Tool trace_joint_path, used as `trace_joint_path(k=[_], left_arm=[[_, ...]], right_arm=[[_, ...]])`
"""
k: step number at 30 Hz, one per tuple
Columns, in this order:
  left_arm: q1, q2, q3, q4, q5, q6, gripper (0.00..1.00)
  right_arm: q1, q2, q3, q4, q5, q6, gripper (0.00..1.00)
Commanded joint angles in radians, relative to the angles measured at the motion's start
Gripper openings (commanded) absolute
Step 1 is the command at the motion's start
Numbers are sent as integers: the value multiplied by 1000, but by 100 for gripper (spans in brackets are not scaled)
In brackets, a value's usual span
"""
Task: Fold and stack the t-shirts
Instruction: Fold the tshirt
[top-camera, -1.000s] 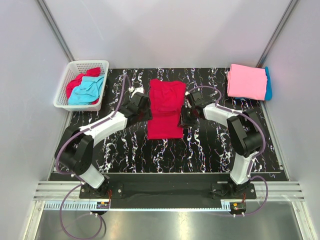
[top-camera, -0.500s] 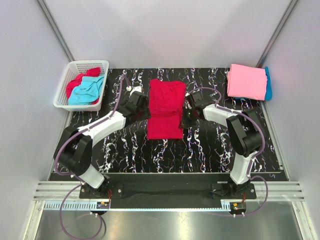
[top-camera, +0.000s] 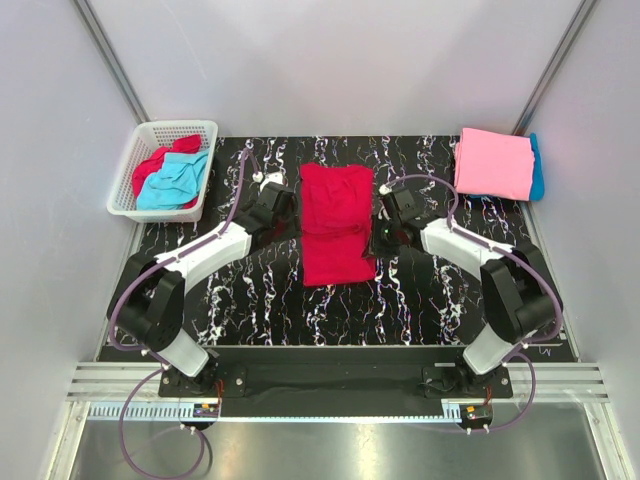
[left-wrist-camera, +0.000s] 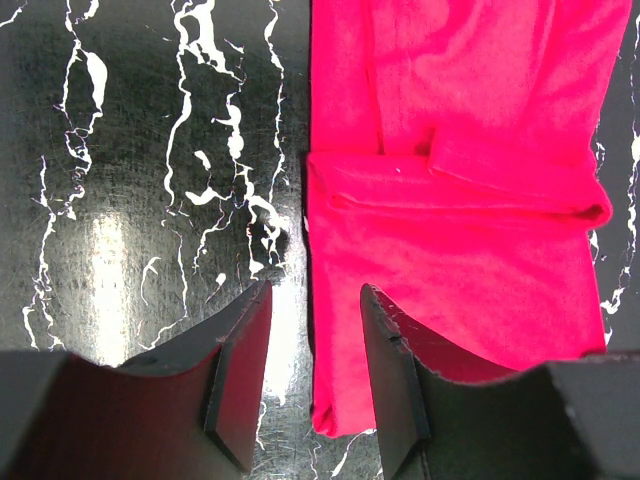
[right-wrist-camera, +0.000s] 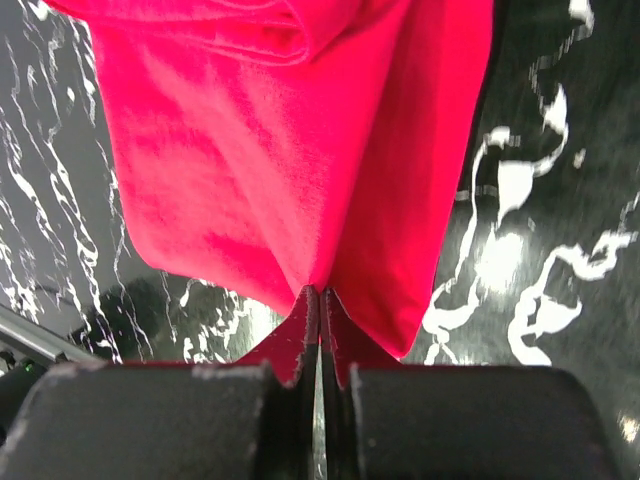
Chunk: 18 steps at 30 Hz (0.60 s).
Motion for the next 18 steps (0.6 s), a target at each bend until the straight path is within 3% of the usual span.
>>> trace_joint_path(k=[1,9,11,12,14,15,18], left_arm=[[5,-31,10,19,-9,-2,45],[3,-20,15,20,5,-8,45],[5,-16,18,23,12,-8,45],[5,-16,18,23,18,-8,45],[5,-19,21,25,52,3,45],[5,-20,21,25,70,9,45],[2,-29,23,29,187,31,45]], right_arm=[[23,-54,-47,-33,28,28,0],[44,-28,-124,-110,119,152,3],[44,0,-125,-113,129,157,15],[44,3,-122,-115,154,161,30],[47,-4,-113,-121,166,161,45],[47,-14,-106,-124,181,163,50],[46,-46,-79,-124,204,158,50]])
